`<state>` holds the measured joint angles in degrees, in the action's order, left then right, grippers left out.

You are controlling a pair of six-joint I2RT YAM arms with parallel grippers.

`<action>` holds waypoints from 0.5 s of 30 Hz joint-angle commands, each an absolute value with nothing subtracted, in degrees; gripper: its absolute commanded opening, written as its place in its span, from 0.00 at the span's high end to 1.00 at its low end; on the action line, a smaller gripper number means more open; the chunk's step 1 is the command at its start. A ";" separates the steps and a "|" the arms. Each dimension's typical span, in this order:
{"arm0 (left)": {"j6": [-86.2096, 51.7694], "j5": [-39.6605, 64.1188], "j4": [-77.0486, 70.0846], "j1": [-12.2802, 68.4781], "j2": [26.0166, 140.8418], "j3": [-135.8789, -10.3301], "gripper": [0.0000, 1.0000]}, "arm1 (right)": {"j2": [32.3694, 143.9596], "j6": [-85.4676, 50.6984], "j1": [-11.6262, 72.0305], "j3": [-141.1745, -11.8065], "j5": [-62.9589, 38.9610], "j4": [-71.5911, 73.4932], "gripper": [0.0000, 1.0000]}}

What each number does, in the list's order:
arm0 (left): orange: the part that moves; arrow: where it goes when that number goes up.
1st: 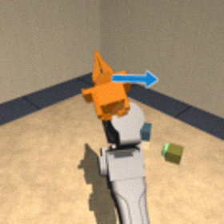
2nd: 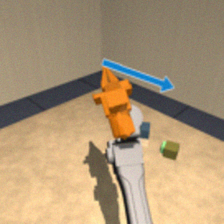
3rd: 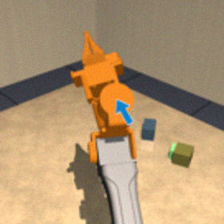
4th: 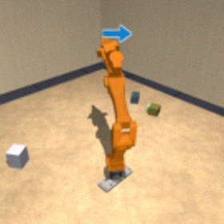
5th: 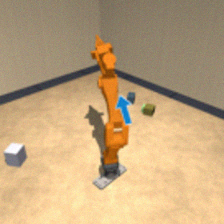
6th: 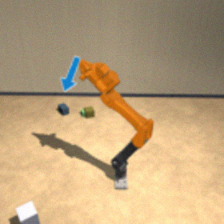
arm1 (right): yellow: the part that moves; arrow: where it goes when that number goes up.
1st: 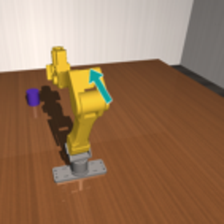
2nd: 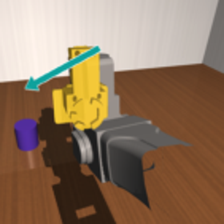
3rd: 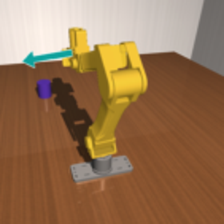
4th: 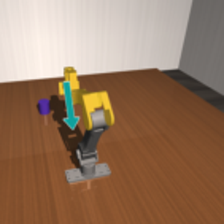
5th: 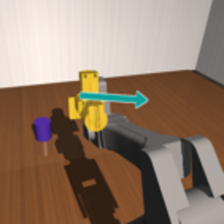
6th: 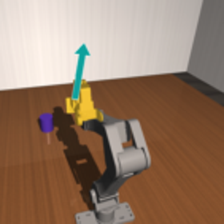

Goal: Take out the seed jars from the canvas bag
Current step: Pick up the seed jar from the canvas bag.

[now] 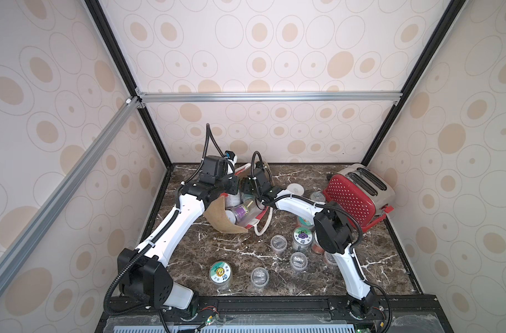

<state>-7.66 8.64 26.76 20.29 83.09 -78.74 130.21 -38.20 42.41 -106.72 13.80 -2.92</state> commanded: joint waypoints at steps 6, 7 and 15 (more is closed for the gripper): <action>-6.13 5.97 28.06 20.04 84.68 -82.59 1.00 | 125.55 -33.70 40.34 -102.03 11.85 2.77 0.39; -6.03 5.58 27.96 20.02 84.85 -82.77 1.00 | 124.69 -33.28 40.40 -101.36 11.64 3.16 0.39; -5.23 3.70 27.67 19.43 86.72 -84.85 1.00 | 116.96 -28.17 41.83 -94.52 10.57 6.89 0.40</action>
<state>-7.20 5.02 26.98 19.99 86.06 -82.06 121.69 -31.31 41.69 -95.92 10.35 3.36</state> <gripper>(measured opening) 0.057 0.707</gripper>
